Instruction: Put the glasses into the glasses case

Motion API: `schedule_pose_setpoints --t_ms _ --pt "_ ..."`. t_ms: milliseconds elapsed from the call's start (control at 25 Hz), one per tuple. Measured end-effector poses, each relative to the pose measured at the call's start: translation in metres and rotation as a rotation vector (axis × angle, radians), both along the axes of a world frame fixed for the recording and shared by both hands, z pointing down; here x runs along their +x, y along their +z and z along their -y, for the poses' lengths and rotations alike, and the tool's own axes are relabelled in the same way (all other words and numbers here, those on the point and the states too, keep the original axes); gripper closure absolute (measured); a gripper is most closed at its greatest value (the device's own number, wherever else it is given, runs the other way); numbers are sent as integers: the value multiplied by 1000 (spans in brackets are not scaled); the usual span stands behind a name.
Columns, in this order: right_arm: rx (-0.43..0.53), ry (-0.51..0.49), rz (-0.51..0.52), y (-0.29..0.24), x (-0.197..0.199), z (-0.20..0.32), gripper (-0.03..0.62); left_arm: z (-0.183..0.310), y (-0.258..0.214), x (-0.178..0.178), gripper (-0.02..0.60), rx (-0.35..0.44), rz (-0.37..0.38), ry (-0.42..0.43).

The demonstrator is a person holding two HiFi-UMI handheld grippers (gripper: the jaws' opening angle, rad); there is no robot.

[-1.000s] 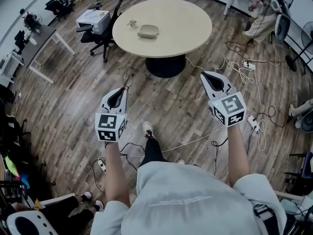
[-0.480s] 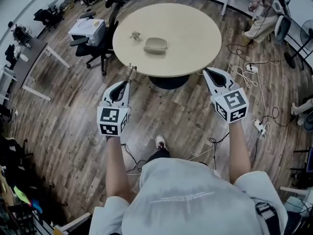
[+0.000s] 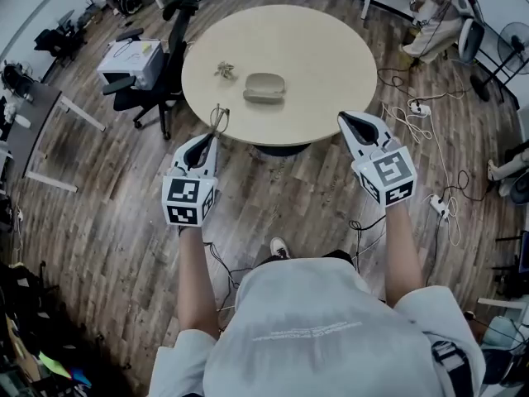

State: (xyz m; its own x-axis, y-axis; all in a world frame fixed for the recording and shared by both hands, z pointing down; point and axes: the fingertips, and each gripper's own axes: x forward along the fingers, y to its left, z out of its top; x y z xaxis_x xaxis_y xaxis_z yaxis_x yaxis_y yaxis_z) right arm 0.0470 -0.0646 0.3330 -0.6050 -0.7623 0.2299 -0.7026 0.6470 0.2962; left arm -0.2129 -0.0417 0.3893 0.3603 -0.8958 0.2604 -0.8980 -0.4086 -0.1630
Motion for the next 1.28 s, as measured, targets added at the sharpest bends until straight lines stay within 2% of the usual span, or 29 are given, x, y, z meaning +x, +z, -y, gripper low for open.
schedule_pose_setpoints --t_ms 240,600,1040,1280 --pt "-49 40 -34 19 -10 28 592 35 19 -8 558 -37 -10 32" --pt "-87 80 -14 45 -5 91 592 93 44 -7 558 -87 11 52" --pt "-91 36 -78 74 0 227 594 217 62 11 558 -156 43 26" --pt "-162 3 -6 91 12 292 593 274 74 34 559 -201 106 36"
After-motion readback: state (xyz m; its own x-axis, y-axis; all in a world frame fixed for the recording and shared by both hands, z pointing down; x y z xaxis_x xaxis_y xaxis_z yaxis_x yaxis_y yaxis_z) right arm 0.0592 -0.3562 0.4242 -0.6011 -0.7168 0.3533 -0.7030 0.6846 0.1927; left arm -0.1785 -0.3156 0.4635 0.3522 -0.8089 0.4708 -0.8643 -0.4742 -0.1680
